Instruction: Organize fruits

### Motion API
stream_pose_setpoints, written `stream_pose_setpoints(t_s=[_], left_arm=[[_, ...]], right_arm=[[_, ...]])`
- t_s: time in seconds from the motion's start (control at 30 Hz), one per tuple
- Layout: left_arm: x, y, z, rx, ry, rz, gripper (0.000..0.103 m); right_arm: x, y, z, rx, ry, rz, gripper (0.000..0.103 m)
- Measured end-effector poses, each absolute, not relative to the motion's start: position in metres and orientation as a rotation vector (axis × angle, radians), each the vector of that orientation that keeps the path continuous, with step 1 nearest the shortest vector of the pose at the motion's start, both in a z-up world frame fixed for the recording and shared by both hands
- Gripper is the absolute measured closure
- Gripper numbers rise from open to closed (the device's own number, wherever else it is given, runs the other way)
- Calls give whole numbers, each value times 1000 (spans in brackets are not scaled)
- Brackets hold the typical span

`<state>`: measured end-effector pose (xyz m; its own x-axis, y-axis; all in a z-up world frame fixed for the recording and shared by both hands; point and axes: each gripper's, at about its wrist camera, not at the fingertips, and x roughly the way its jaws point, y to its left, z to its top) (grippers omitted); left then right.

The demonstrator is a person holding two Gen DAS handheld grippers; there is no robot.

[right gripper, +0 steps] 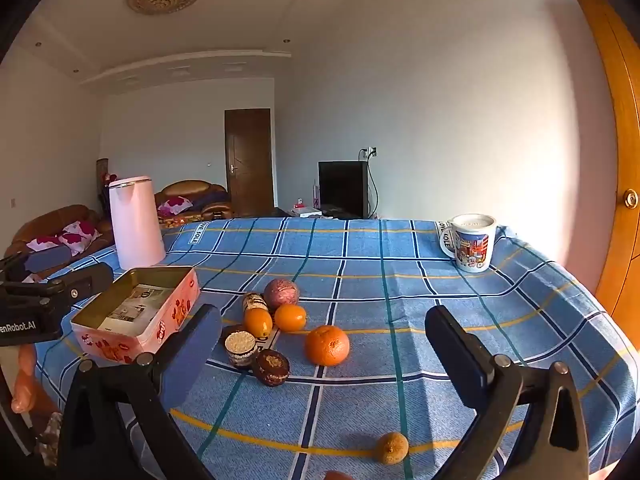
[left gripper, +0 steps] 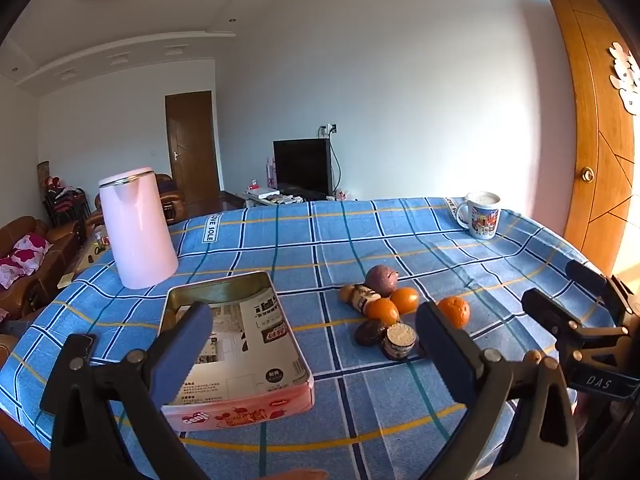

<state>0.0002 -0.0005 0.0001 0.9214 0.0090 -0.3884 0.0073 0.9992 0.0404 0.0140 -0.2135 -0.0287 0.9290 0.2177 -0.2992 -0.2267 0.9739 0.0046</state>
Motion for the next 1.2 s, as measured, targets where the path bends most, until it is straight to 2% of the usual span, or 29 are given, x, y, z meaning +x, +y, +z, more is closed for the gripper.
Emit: stream_pose_setpoints(t_s=[1.2], left_arm=[[3, -5, -10, 37, 427, -1, 0]], right_arm=[[11, -221, -33, -18, 293, 215, 1]])
